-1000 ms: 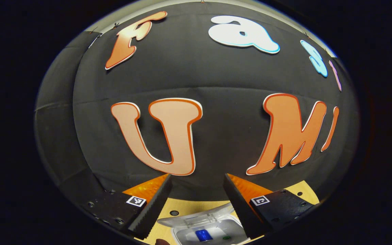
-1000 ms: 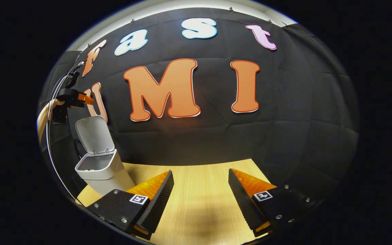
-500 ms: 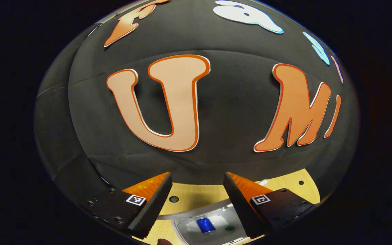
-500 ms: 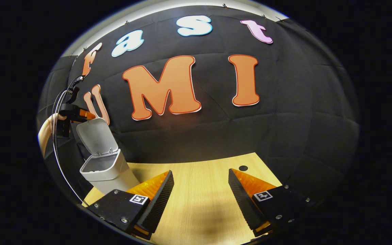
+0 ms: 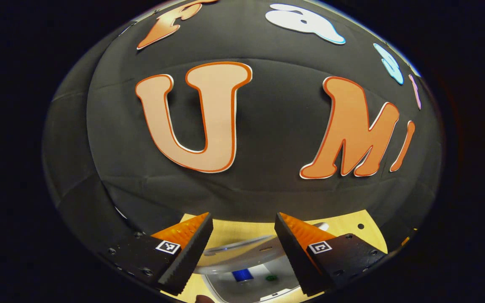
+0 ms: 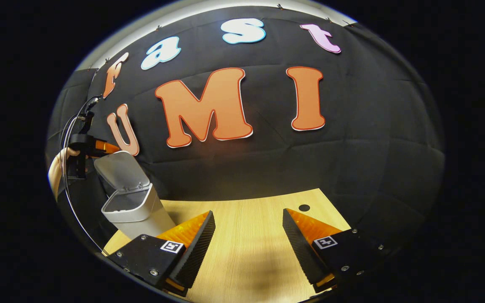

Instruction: Press the lid of the desktop garbage bin to open it, pick up the crumpled paper on the desktop and throw it into the bin, then pick up the pop can on the desktop and drop it into the bin, and finally close the garbage bin lid.

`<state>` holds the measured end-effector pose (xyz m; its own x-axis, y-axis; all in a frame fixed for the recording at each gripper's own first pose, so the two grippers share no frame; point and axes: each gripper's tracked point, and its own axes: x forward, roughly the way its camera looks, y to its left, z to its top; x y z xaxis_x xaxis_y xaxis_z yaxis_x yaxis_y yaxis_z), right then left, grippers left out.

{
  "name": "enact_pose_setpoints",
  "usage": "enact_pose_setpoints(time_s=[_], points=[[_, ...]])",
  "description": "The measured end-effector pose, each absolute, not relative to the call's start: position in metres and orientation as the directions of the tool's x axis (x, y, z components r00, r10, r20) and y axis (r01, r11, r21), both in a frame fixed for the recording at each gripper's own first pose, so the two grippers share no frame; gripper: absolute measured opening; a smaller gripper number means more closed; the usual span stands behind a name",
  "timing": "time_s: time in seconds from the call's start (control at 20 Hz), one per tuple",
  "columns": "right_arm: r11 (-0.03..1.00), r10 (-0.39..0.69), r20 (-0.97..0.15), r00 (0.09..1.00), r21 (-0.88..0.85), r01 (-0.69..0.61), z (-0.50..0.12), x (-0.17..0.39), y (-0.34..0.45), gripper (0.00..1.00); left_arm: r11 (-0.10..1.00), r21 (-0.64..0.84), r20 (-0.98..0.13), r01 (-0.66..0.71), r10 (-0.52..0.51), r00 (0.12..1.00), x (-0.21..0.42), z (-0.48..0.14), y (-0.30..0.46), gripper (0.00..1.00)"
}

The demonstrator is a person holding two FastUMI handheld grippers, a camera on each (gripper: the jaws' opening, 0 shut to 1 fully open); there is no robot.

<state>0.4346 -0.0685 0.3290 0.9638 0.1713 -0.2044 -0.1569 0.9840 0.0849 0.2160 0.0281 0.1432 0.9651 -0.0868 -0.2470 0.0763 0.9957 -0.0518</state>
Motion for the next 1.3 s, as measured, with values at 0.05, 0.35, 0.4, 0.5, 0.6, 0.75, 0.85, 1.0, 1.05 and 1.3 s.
enact_pose_setpoints(time_s=[0.05,0.35,0.4,0.5,0.6,0.75,0.85,1.0,1.05,1.3], points=[[0.984,0.172,-0.206,0.963,0.086,-0.157,0.328,0.435,-0.071,0.96,0.995,-0.052,-0.243,0.084,-0.095,0.965,0.213,0.141,0.025,0.94],[0.979,0.199,-0.213,0.957,0.084,-0.185,0.328,0.437,-0.061,0.96,0.995,0.002,-0.239,0.101,-0.097,0.966,0.189,0.131,0.016,0.95],[0.979,0.202,-0.212,0.956,0.083,-0.189,0.328,0.437,-0.060,0.96,0.995,0.000,-0.238,0.103,-0.100,0.966,0.185,0.127,0.013,0.95],[0.976,0.214,-0.212,0.954,0.092,-0.198,0.328,0.437,-0.056,0.96,0.993,-0.017,-0.238,0.119,-0.120,0.964,0.174,0.116,0.004,0.95],[0.974,0.222,-0.212,0.952,0.096,-0.206,0.328,0.438,-0.052,0.96,0.991,-0.022,-0.245,0.131,-0.133,0.960,0.166,0.102,-0.003,0.94],[0.972,0.231,-0.215,0.949,0.094,-0.216,0.330,0.437,-0.048,0.96,0.990,0.001,-0.262,0.140,-0.135,0.956,0.161,0.085,-0.009,0.95],[0.970,0.239,-0.218,0.946,0.089,-0.225,0.330,0.437,-0.045,0.96,0.990,-0.008,-0.267,0.144,-0.140,0.953,0.157,0.076,-0.013,0.95],[0.970,0.243,-0.226,0.943,0.079,-0.231,0.329,0.436,-0.045,0.96,0.989,-0.034,-0.280,0.144,-0.147,0.948,0.155,0.058,-0.016,0.95],[0.970,0.243,-0.227,0.943,0.079,-0.231,0.329,0.436,-0.045,0.96,0.989,-0.042,-0.284,0.141,-0.147,0.948,0.153,0.054,-0.017,0.95],[0.970,0.242,-0.240,0.940,0.082,-0.229,0.324,0.438,-0.050,0.96,0.988,-0.073,-0.287,0.137,-0.152,0.946,0.149,0.035,-0.018,0.95]])
